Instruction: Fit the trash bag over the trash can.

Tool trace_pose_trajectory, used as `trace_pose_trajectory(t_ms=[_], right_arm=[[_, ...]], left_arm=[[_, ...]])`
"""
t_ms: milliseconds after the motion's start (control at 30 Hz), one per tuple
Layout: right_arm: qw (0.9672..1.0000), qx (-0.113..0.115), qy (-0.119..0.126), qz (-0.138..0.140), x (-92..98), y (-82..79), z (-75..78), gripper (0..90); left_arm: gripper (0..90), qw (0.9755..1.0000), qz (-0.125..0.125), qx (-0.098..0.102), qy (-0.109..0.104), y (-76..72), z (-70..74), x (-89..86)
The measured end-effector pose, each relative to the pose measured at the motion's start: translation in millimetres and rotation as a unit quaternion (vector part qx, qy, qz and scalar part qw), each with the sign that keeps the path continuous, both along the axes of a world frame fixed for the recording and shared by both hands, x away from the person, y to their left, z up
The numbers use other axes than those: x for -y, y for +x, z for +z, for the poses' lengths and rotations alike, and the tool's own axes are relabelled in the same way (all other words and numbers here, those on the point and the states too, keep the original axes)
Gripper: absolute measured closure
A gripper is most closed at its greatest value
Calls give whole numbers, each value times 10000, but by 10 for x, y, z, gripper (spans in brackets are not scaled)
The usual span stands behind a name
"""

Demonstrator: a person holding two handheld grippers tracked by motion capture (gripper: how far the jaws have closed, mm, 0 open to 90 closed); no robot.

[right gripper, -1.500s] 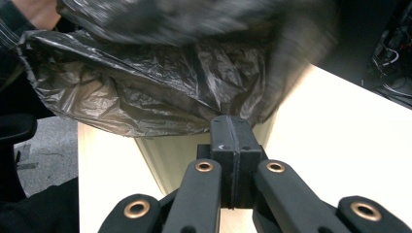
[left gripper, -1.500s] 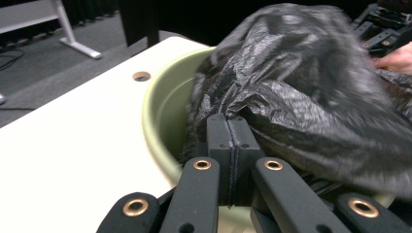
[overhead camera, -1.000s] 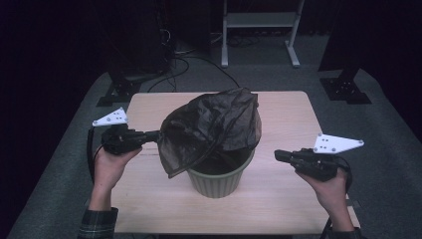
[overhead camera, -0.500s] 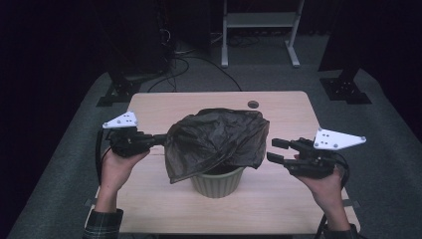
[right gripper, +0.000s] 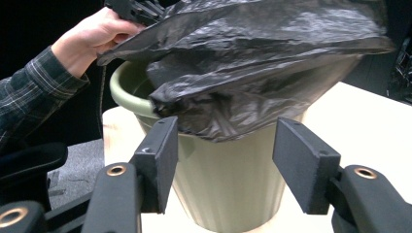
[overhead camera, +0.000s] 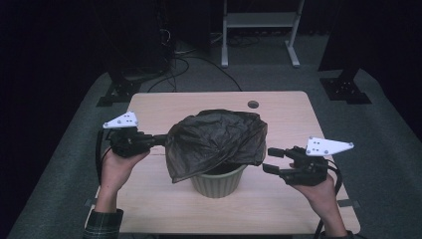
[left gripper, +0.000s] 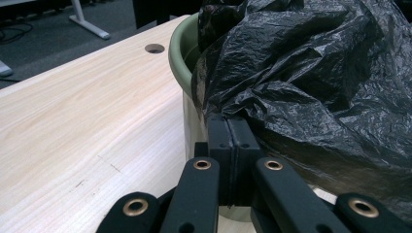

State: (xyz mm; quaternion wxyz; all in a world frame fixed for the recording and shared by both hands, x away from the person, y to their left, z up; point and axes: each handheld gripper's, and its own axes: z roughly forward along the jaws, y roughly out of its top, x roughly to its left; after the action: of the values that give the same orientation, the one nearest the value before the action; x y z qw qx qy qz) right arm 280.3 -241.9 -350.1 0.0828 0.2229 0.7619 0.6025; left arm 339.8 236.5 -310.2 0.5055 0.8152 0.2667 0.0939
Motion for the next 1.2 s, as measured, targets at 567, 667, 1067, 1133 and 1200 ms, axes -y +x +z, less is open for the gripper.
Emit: trace_pose_trajectory(t_ms=[567, 667, 1067, 1133, 1200], right_arm=[[9996, 195, -175, 137, -200, 40, -17, 900], [9996, 153, -257, 18, -114, 27, -53, 900], [9939, -372, -836, -612, 291, 84, -425, 900], [9922, -417, -913, -733, 338, 98, -451, 900], [9912, -440, -953, -800, 365, 116, -466, 900]], left_arm=[[900, 10000, -9, 3, -43, -13, 2, -34], [900, 9999, 58, 16, -128, -23, 2, -112], [900, 9987, 481, -135, -112, 15, -131, -380], [900, 9986, 503, -169, -78, 29, -171, -393], [900, 9985, 516, -192, -50, 35, -197, -385]])
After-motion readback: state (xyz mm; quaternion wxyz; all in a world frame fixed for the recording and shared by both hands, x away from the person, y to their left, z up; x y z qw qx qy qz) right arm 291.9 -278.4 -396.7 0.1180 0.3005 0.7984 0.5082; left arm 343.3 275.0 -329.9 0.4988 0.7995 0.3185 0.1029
